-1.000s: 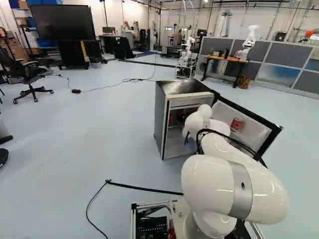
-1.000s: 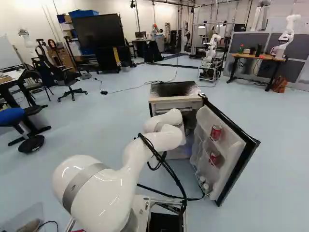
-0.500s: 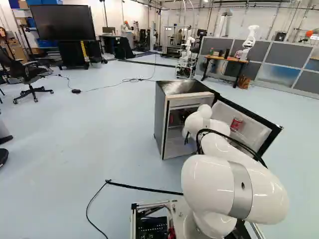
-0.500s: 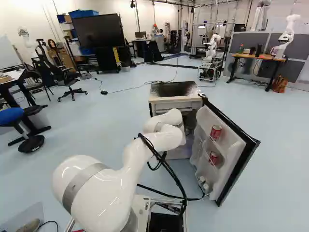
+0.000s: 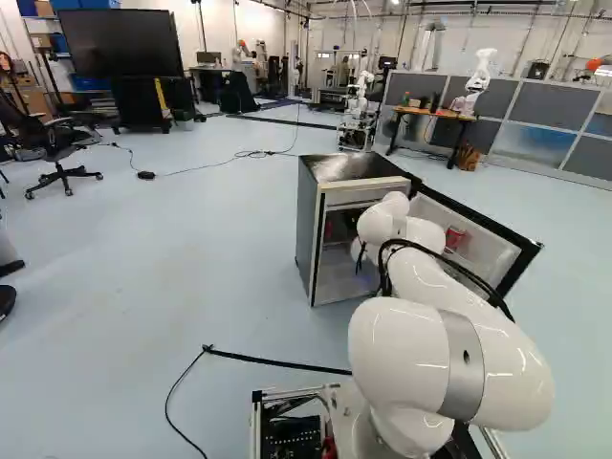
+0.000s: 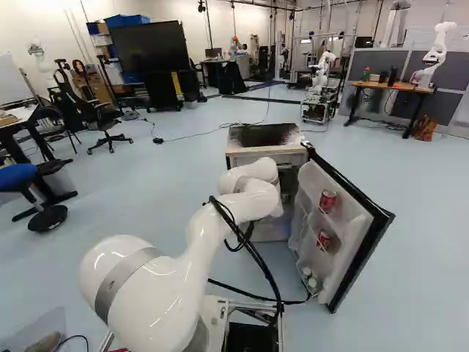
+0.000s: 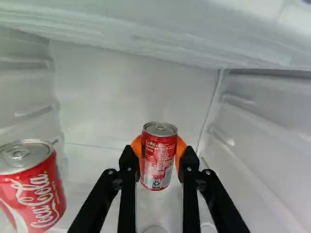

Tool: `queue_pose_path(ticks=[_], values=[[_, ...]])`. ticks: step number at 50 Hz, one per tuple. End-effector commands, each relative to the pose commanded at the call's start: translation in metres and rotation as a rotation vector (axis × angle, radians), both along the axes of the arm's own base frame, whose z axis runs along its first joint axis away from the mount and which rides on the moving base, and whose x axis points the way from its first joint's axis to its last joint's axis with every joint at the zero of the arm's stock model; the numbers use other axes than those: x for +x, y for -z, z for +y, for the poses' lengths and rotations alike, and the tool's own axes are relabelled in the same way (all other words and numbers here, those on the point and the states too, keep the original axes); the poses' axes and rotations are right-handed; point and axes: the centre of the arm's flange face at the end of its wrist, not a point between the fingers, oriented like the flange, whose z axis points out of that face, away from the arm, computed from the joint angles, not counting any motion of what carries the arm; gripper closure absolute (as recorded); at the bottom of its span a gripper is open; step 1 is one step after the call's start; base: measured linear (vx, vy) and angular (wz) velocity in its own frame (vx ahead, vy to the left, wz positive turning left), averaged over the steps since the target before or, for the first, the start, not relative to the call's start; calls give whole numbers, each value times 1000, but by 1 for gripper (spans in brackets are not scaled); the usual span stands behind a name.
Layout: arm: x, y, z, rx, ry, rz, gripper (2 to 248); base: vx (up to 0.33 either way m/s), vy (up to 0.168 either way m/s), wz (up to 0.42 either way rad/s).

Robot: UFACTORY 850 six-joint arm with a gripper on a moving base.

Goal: Grab a drink from the fridge

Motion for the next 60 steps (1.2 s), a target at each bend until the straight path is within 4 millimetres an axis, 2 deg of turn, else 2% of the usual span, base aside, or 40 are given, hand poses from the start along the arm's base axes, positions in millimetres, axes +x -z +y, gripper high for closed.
queue_pose_path(ticks=[26,60], values=[[-44,-23,3,53,20,120,161,0,0,0],[-104,-53,26,114,22,209,161,0,0,0]])
